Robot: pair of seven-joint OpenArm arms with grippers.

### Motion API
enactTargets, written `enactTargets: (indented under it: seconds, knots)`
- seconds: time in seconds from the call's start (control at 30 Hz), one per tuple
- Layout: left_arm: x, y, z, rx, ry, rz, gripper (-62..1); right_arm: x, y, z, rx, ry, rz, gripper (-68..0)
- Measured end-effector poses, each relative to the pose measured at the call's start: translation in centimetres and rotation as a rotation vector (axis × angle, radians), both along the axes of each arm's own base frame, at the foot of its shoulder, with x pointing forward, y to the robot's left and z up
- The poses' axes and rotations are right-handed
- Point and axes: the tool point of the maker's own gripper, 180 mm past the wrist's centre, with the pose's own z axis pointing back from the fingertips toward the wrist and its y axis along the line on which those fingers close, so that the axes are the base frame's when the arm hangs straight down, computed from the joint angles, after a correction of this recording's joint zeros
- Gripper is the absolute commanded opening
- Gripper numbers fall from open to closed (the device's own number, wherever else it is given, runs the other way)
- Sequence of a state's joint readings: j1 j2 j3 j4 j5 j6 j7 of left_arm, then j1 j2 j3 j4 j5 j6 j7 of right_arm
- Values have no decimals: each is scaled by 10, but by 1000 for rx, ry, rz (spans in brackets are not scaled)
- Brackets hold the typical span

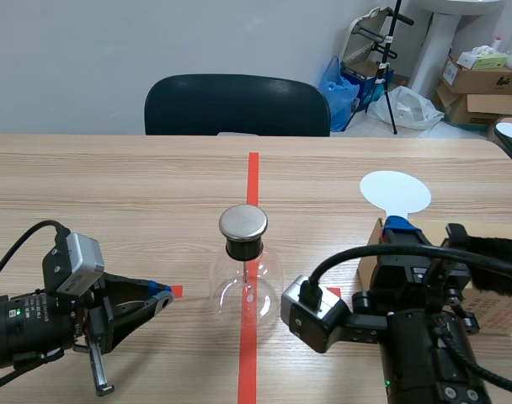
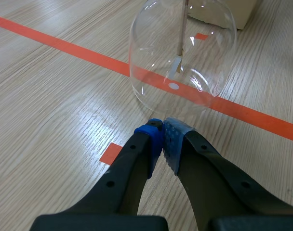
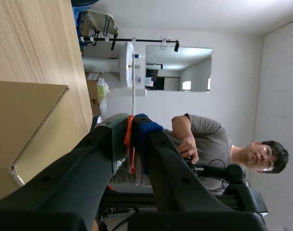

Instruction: Do the electroscope experiment

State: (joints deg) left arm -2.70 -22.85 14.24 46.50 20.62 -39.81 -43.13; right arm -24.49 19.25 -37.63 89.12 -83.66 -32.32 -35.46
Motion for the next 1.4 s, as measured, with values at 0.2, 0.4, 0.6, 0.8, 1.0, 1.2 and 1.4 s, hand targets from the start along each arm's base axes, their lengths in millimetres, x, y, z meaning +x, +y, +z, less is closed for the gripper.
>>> enactTargets:
  seconds: [0.2,0.4,0.6,0.8,1.0,1.2,1.4]
  knots:
    - [0,0,0,0,0,0,-579,0,0,0,0,0,0,-665]
    - [0,0,0,0,0,0,-579,0,0,0,0,0,0,-665]
    - [0,0,0,0,0,0,-579,0,0,0,0,0,0,-665]
    - [0,0,0,0,0,0,-579,0,0,0,0,0,0,-665]
    - [0,0,0,0,0,0,-579,0,0,0,0,0,0,-665]
    - [0,0,0,0,0,0,-579,-1,18,-1,-3,3,97,-665]
    - [0,0,0,0,0,0,-579,-6,47,-2,-8,8,261,-665]
